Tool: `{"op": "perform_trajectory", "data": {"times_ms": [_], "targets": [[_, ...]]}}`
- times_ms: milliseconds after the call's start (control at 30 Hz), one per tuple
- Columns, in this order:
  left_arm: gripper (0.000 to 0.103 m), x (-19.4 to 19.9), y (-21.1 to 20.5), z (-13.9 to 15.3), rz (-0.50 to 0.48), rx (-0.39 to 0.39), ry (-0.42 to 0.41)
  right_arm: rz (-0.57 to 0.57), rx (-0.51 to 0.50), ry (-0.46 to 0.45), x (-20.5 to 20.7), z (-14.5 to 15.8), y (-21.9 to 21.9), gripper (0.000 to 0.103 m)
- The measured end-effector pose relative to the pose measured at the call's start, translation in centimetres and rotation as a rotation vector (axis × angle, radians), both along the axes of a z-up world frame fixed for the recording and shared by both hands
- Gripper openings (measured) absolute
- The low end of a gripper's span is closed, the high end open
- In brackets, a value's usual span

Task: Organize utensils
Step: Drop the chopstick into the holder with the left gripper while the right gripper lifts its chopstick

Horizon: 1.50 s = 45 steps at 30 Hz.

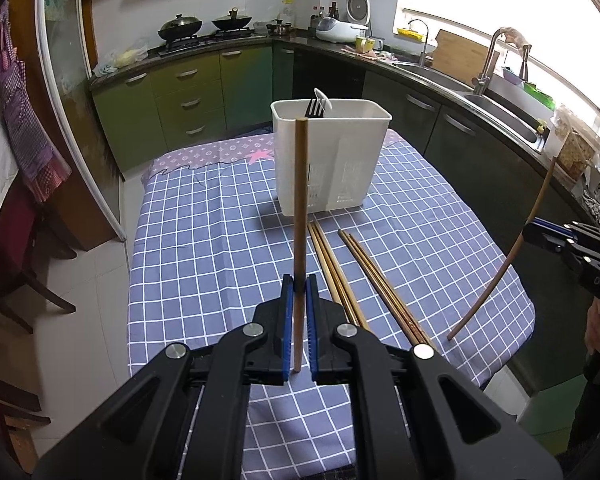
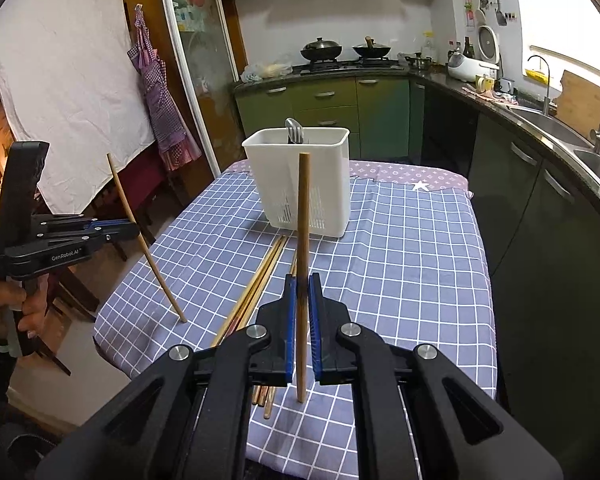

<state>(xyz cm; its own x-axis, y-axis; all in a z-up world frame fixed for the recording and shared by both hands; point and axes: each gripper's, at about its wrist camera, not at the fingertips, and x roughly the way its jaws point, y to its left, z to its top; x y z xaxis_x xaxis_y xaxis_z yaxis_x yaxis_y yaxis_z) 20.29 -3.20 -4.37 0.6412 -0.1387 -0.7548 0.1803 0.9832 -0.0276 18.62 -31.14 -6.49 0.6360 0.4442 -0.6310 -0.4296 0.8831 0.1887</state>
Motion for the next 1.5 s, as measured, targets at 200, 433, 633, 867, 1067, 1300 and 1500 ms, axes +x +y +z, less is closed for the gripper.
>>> {"op": "perform_trajectory", "data": {"times_ms": [200, 433, 633, 867, 1067, 1300, 1500], "targets": [[0.006, -0.1, -0.1, 0.3, -0.002, 0.001, -0.007, 0.001, 0.001, 0.003, 0.2, -0.1, 0.1, 0.007], [0.006, 0.2, -0.3, 1.4, -0.007, 0.002, -0.025, 0.004, -0.001, 0.006, 0.1, -0.4, 0.1, 0.007], [0.006, 1.3, -0.7, 4.2, -0.02, -0.002, -0.057, 0.002, 0.001, 0.006, 0.2, -0.5, 0.0, 0.007], [0.006, 3.5, -1.7, 12.4, -0.014, -0.014, -0.232, -0.007, 0.014, 0.009, 0.2, -0.9, -0.7, 0.007], [0.006, 6.9, -3.5, 17.1, -0.006, -0.033, -0.367, -0.015, 0.027, 0.014, 0.3, -1.1, -1.6, 0.007], [0.006, 13.3, -5.5, 14.3, 0.048, -0.011, -0.366, -0.01, 0.037, 0.015, 0.2, -1.1, -1.9, 0.007], [0.006, 16.5, -5.9, 9.6, 0.063, 0.001, -0.298, -0.015, 0.038, 0.026, 0.6, -1.1, -2.0, 0.008]]}}
